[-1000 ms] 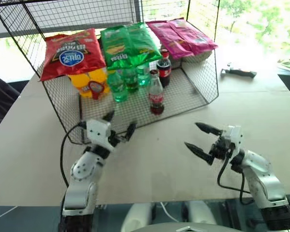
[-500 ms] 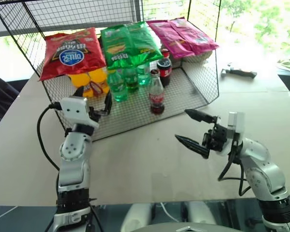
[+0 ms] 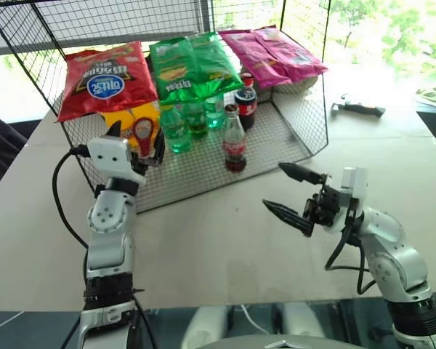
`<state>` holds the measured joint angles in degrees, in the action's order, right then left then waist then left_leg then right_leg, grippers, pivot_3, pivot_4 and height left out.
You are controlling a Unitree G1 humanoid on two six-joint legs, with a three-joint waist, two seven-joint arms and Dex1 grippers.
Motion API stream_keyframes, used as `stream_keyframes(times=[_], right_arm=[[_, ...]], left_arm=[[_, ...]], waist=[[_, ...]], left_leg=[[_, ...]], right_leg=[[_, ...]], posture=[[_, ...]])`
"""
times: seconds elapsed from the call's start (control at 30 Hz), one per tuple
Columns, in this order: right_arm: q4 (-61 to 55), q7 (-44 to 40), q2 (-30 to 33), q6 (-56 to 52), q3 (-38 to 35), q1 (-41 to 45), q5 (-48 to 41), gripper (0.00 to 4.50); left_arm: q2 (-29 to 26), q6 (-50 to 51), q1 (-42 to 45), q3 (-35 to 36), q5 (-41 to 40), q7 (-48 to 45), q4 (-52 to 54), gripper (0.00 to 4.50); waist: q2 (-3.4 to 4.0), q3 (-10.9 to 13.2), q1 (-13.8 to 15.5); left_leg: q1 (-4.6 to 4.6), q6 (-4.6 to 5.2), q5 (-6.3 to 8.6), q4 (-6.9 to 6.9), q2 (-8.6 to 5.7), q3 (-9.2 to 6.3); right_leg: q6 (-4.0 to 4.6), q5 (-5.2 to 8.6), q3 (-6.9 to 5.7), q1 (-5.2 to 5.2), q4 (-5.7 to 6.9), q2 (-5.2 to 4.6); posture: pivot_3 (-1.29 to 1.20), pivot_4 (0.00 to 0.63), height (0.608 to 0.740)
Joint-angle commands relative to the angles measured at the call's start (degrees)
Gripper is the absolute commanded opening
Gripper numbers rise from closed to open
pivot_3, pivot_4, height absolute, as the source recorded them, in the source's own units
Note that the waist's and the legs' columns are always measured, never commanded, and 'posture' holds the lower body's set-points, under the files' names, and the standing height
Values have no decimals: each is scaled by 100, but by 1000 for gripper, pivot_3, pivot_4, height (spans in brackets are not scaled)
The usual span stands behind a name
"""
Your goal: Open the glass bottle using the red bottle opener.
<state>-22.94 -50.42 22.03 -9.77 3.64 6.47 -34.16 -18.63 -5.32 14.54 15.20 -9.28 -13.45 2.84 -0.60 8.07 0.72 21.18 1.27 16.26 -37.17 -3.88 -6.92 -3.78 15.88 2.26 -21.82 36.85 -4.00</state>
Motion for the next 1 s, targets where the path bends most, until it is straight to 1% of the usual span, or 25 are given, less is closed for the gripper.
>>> stream_keyframes(times=[0.03,0.07,0.17,0.27,0.33,0.37,0.53,0.7,0.8,1.0], right_arm=[[-161,66,-29,75,-49,45,1,4500],[-162,72,-29,74,-48,47,5,4500],[-171,100,-29,64,-43,72,4,4500],[-170,121,-20,57,-50,111,3,4500],[-160,123,-13,64,-53,126,14,4500],[-156,127,-12,64,-54,132,16,4500],[-153,125,0,56,-49,148,28,4500],[-136,115,-2,55,-47,152,44,4500],[-110,99,-10,72,-44,139,58,4500],[-61,83,-38,120,-42,96,94,4500]], left_arm=[[-78,-9,56,73,-129,-61,49,4248],[-76,8,54,70,-160,-92,45,3948],[-49,121,14,64,-225,-113,24,2802],[-38,174,-31,43,-245,-134,29,1287],[-27,205,-59,38,-252,-136,48,411],[-15,222,-77,37,-264,-135,61,53],[31,181,-135,45,-337,-142,224,53],[151,195,-133,96,-674,-204,495,53],[283,321,-182,141,-1162,-328,692,53],[388,620,-387,196,-1864,-477,1007,53]], waist=[[0,0,0],[0,0,0],[0,0,-1],[0,0,-1],[0,0,-1],[0,0,-1],[0,0,-1],[0,0,1],[0,0,-1],[0,0,-8]], left_leg=[[0,0,0,0,0,0],[0,0,0,-1,0,0],[0,0,0,-1,0,0],[0,0,0,-1,0,0],[0,0,0,-1,0,0],[0,0,0,-1,0,0],[-1,0,0,-1,0,0],[0,0,0,-3,0,0],[0,0,0,-3,0,0],[0,0,0,-3,1,0]], right_leg=[[0,0,0,0,0,0],[0,0,0,0,1,0],[0,0,-1,0,1,0],[0,0,0,0,1,0],[0,0,0,0,1,0],[0,0,0,0,1,0],[0,0,0,0,2,0],[0,0,0,0,2,0],[0,0,1,0,2,0],[0,0,1,0,3,0]], posture=[[0,150,740],[0,150,740],[0,150,740],[0,150,740],[0,150,740],[0,150,740],[0,150,740],[0,150,740],[0,150,740],[0,150,740]])
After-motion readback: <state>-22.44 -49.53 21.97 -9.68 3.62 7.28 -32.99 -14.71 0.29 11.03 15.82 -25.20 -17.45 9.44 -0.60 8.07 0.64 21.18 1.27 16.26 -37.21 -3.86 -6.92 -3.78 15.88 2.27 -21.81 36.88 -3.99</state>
